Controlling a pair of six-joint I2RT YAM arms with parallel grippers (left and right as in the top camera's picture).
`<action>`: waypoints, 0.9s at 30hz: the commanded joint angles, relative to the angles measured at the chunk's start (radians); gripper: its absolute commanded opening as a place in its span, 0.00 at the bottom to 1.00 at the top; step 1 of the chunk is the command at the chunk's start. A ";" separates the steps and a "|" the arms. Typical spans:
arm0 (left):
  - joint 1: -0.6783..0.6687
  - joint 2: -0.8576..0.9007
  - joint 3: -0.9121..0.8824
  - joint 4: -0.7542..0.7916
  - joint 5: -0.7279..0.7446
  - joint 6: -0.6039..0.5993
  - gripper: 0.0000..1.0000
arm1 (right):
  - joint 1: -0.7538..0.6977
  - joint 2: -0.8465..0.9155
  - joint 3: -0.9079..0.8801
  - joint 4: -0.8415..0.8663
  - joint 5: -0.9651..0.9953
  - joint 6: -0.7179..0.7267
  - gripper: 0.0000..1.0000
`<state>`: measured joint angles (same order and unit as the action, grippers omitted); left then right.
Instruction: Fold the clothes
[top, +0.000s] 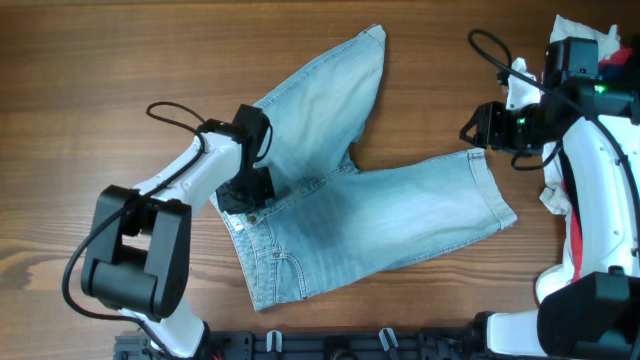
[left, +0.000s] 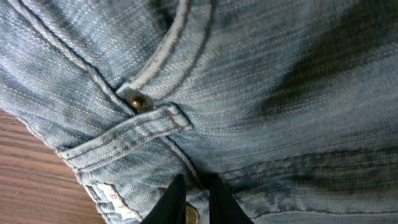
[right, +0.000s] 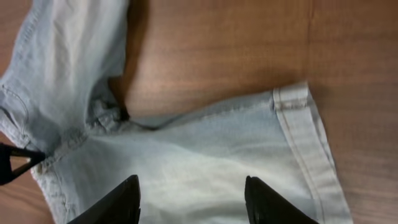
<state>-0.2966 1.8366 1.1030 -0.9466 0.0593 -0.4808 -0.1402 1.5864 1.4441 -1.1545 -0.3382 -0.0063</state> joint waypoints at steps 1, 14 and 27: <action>0.075 0.058 -0.029 0.065 -0.129 -0.003 0.15 | 0.024 -0.006 0.000 0.045 -0.032 -0.019 0.58; 0.412 0.057 0.148 0.060 -0.121 0.108 0.12 | 0.230 0.151 0.000 0.341 -0.093 0.092 0.57; 0.366 0.058 0.160 0.029 -0.113 0.107 0.16 | 0.396 0.561 0.000 0.793 -0.131 0.139 0.59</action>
<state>0.0700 1.8851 1.2537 -0.9127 -0.0551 -0.3935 0.2359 2.0766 1.4456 -0.4141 -0.4446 0.0971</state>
